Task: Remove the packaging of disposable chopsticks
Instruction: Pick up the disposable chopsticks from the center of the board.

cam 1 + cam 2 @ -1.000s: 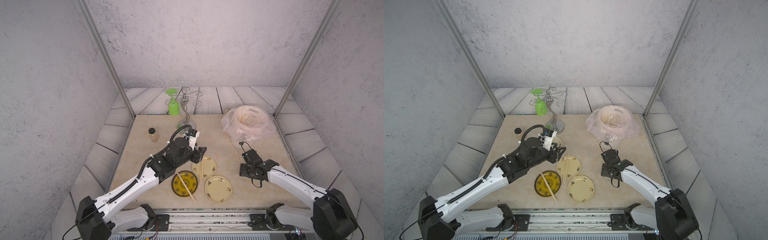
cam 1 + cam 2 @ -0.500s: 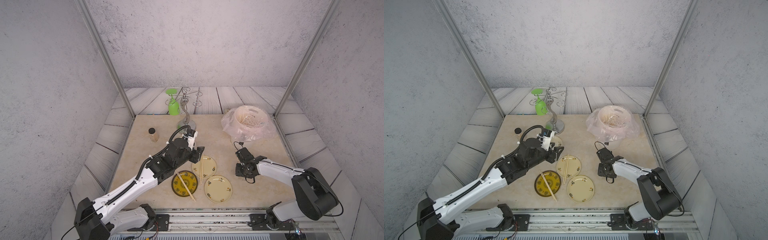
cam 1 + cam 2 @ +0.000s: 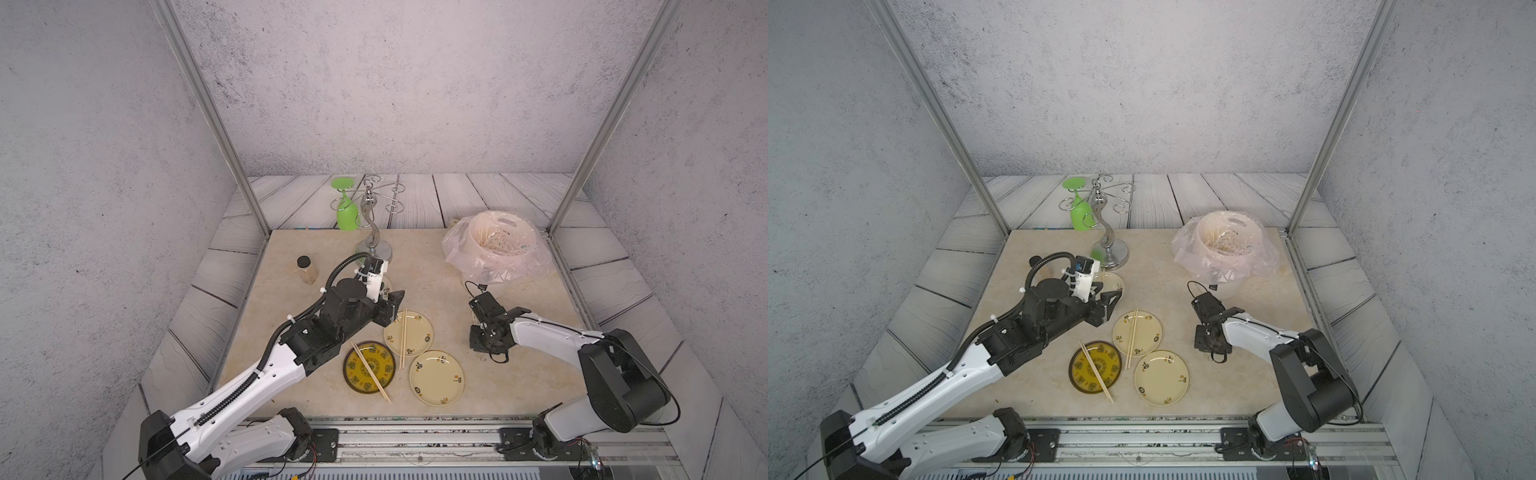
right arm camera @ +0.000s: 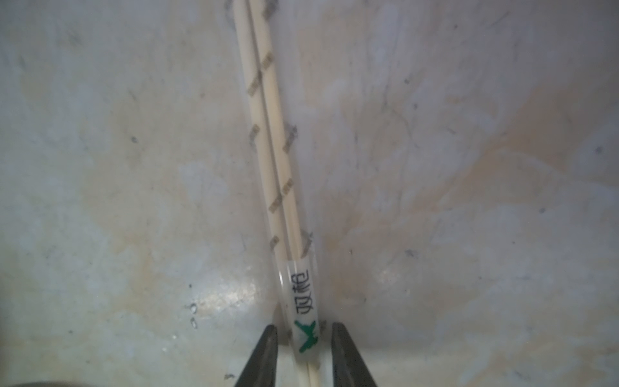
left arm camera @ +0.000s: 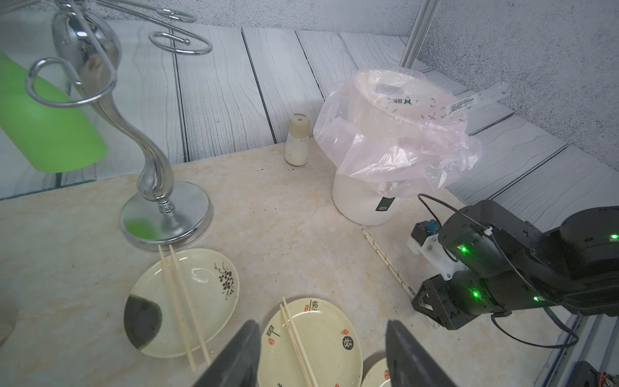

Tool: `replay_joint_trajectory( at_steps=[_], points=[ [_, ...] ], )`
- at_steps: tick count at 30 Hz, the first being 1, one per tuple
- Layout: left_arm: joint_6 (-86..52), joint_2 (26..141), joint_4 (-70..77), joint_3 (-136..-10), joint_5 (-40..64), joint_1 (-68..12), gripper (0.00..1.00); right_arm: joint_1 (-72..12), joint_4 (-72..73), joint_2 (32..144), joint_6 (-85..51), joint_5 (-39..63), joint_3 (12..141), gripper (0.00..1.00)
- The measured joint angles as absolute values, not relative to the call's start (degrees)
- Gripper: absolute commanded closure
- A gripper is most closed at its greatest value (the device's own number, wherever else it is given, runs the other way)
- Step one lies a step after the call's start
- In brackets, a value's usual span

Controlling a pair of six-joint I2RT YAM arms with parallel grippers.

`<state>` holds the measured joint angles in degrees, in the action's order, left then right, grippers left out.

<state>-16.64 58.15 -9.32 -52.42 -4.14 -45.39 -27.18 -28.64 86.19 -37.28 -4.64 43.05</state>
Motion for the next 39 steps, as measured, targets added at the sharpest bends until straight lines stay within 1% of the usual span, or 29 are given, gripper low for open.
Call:
replay_joint_trajectory(
  at_steps=[4,8,14,16,18,22,24,28,39],
  points=[
    [-16.2,55.7,-9.4,-52.3,-5.1,-44.7,0.38,-27.3,-30.0,87.2,-36.6,-4.8,44.2,0.72],
    [-15.6,53.7,-9.5,-52.1,-6.4,-44.7,0.38,-27.6,-31.5,88.8,-35.9,-5.1,46.0,0.76],
    [-15.2,52.7,-10.1,-52.0,-6.8,-44.6,0.38,-29.4,-34.3,91.6,-34.9,-6.8,49.3,0.78],
    [-14.7,51.7,-10.3,-52.0,-7.4,-44.5,0.38,-29.8,-35.3,92.8,-34.5,-7.3,50.7,0.84],
    [-14.4,50.6,-10.3,-52.0,-8.3,-44.2,0.37,-30.0,-35.9,93.4,-34.2,-7.5,51.4,0.85],
    [-14.1,48.6,-10.2,-51.9,-9.3,-43.5,0.38,-30.1,-36.3,93.5,-33.8,-7.5,51.5,0.92],
    [-13.9,48.5,-10.2,-51.8,-9.5,-43.5,0.37,-30.2,-36.7,93.2,-33.8,-7.4,51.8,0.93],
    [-13.3,49.3,-10.5,-51.8,-10.2,-43.5,0.37,-30.2,-36.5,92.0,-33.6,-6.5,50.9,0.99],
    [-12.9,50.2,-10.5,-51.8,-10.9,-43.0,0.38,-30.2,-38.5,85.1,-33.4,-5.9,47.0,1.00]
  ],
)
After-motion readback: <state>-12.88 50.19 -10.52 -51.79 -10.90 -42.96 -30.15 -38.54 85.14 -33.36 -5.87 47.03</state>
